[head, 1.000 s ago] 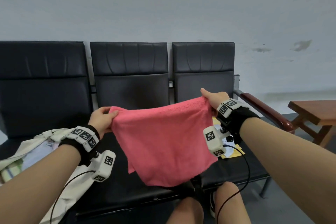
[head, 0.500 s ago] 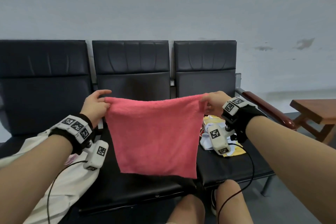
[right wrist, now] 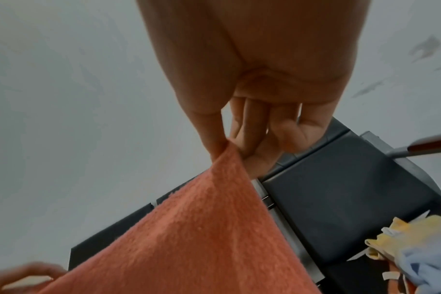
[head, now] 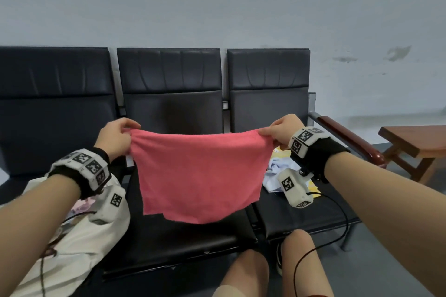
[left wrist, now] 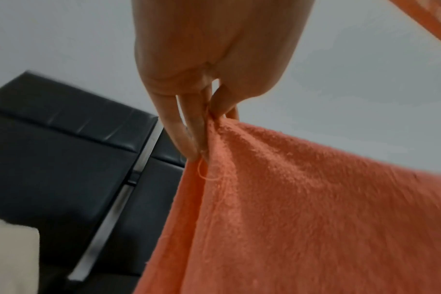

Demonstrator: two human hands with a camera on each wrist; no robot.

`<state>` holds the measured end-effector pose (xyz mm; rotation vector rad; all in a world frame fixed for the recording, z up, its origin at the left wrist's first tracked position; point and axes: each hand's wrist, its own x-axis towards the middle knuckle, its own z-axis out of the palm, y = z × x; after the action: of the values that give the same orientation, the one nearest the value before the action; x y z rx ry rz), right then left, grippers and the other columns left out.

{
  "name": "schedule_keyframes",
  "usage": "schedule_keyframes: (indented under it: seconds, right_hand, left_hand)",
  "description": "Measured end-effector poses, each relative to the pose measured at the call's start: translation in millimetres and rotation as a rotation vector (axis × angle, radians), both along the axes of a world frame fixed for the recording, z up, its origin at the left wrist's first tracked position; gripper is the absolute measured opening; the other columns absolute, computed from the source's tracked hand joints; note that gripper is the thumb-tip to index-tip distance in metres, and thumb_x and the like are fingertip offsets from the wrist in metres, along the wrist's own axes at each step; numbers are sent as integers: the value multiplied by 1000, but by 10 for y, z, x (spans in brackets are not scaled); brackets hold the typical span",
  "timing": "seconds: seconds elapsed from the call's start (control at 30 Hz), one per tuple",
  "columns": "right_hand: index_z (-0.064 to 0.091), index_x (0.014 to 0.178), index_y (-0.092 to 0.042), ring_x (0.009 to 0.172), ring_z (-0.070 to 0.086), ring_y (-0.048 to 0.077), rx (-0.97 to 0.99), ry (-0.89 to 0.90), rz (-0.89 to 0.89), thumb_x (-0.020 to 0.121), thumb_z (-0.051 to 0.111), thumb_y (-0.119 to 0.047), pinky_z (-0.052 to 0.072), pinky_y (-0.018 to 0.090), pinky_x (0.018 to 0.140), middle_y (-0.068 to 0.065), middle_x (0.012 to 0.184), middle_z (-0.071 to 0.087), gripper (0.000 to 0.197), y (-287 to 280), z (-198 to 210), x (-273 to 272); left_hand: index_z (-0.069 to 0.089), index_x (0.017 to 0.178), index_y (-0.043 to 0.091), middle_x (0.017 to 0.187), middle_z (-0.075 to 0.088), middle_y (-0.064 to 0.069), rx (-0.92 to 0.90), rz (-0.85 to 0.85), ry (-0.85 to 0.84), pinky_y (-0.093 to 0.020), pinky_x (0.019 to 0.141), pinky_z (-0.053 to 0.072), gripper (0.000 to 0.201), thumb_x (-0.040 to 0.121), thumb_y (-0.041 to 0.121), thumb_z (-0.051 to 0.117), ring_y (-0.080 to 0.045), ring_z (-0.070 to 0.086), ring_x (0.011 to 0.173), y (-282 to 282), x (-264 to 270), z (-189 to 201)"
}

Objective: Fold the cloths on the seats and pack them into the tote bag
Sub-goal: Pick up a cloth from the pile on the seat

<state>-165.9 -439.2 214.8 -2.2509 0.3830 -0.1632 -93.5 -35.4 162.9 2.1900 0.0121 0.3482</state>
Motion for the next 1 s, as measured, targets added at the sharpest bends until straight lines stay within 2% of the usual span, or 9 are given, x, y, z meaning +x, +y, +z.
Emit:
schedule_keyframes:
  seconds: [0.13, 0.2, 0.33, 0.4, 0.5, 0.6, 0.73, 0.87, 1.0]
  right_hand:
    - [72, 78, -6, 51, 58, 17, 103, 8, -29, 79, 80, -28, 41, 20, 40, 4, 57, 61, 24, -1, 23, 56]
    - [74, 81, -4, 47, 55, 16, 158, 10, -31, 79, 80, -24, 39, 19, 38, 3, 56, 60, 21, 29, 4, 118]
    - [75, 74, -10, 51, 53, 13, 88, 22, -58, 75, 82, -30, 45, 24, 48, 0, 57, 59, 22, 85, -86, 393]
    - [69, 69, -7, 39, 50, 14, 152, 68, -63, 81, 77, -23, 39, 20, 40, 3, 49, 57, 22, 156, -135, 568]
    - [55, 75, -1, 44, 60, 21, 527, 105, -84, 94, 61, -9, 46, 29, 43, 15, 63, 60, 22, 320, -146, 890]
    - [51, 79, -8, 67, 64, 24, 676, 120, -29, 104, 42, -16, 44, 29, 57, 12, 80, 65, 28, 450, -104, 1228]
    - [47, 78, -17, 45, 61, 14, 763, -111, -29, 103, 45, -16, 39, 27, 55, 0, 47, 64, 25, 520, 37, 1558]
    - [55, 77, -14, 59, 66, 19, 755, -212, -23, 98, 53, -16, 46, 24, 55, 6, 65, 70, 22, 524, 144, 1701]
    - [60, 79, -10, 63, 67, 21, 683, -121, -46, 87, 54, -12, 42, 23, 56, 13, 78, 71, 10, 585, -6, 1624]
  left_hand:
    - [74, 93, 20, 83, 70, -12, -123, 68, -8, -39, 66, 55, 21, 85, 4, 65, -21, 58, 63, 70, 177, -19]
    - [75, 89, 23, 84, 71, -9, -110, 115, -10, -43, 76, 56, 17, 80, 9, 73, -20, 59, 69, 91, 264, -59]
    - [75, 85, 24, 83, 70, -8, -68, 238, 2, -36, 86, 55, 15, 74, 14, 81, -22, 64, 81, 103, 367, -129]
    - [74, 79, 24, 79, 70, -7, -55, 290, -3, -38, 87, 57, 11, 77, 14, 77, -27, 68, 83, 110, 450, -139]
    - [74, 81, 21, 69, 65, -7, -105, 313, 44, -33, 63, 58, 10, 80, 12, 72, -31, 66, 67, 112, 658, -95]
    - [73, 94, 15, 62, 56, -9, -292, 292, 89, -13, 35, 34, 12, 86, 7, 67, -19, 45, 42, 88, 950, 36]
    - [66, 83, 20, 64, 56, -6, -411, 275, 4, -13, 33, 34, 16, 93, 7, 62, -3, 42, 27, 115, 1258, 353]
    - [63, 78, 23, 62, 58, -1, -457, 249, -109, -13, 36, 38, 23, 91, 5, 61, -1, 45, 30, 162, 1363, 576]
    - [65, 78, 26, 72, 60, -6, -422, 273, -122, -16, 39, 42, 23, 88, 5, 64, -9, 50, 41, 233, 1301, 377]
